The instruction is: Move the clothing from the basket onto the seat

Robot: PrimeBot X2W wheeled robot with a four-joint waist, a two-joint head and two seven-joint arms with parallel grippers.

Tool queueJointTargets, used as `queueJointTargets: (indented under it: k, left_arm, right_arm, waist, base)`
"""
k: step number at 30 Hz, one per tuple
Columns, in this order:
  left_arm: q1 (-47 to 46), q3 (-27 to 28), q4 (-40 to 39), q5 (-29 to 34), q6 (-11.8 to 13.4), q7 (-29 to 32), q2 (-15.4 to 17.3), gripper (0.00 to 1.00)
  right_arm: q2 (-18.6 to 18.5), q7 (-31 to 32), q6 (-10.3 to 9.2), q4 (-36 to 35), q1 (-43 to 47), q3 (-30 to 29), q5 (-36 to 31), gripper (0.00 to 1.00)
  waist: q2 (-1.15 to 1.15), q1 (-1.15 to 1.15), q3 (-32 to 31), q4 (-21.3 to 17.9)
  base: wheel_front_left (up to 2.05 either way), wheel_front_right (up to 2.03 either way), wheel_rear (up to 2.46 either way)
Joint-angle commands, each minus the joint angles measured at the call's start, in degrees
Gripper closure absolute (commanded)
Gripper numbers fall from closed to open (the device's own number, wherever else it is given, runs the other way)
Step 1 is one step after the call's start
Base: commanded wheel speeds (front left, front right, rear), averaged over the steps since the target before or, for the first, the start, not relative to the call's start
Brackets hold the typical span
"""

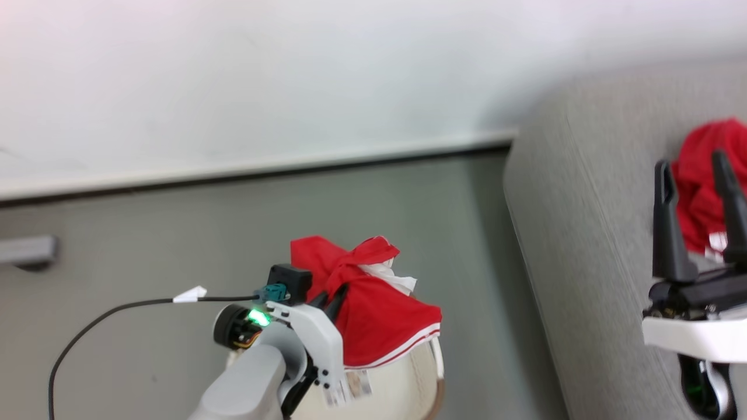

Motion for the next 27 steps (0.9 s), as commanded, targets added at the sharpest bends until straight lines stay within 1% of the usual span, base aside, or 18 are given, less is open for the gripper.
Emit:
queueJointTargets:
  k: [1, 7, 12, 20, 27]
  left_arm:
    - [0.76, -0.53, -1.23, -1.34, 0.06, -1.16, 0.11, 1.0]
    - [0.02, -1.06, -6.42, -1.92, 0.08, -3.42, 1.37, 1.0]
    - [-1.55, 0.11, -12.56, -2.68, 0.42, -3.64, 3.03, 1.0]
    - [-1.79, 1.35, -23.55, -3.87, 2.37, -0.02, 5.98, 1.0]
    - [0.15, 1.39, -30.19, -4.42, 4.25, 3.16, 7.96, 1.0]
  right_arm:
    - [-0.12, -0.15, -0.13, 0.64, 1.94, 0.11, 0.52, 0.0]
    - [0.21, -0.08, -0.13, 2.66, 6.01, 0.89, 1.06, 0.0]
    - [0.38, -0.07, -0.13, 3.47, 8.17, 1.86, 1.46, 0.0]
    - [0.15, -0.08, -0.13, 4.82, 9.23, 3.74, 1.88, 0.0]
    - [-0.39, -0.07, -0.13, 5.94, 9.04, 5.57, 2.19, 0.0]
  waist:
    - [0.0, 0.03, -7.07, 4.36]
    - [0.0, 0.03, -12.35, 5.97]
    - [0.0, 0.03, -14.36, 6.6]
    - [0.0, 0.03, -15.41, 6.4]
    - [0.0, 0.03, -15.62, 5.78]
  base:
    - [0.0, 0.0, 0.0]
    - [0.0, 0.0, 0.0]
    - [0.0, 0.0, 0.0]
    - [0.0, 0.0, 0.0]
    - [0.0, 0.0, 0.0]
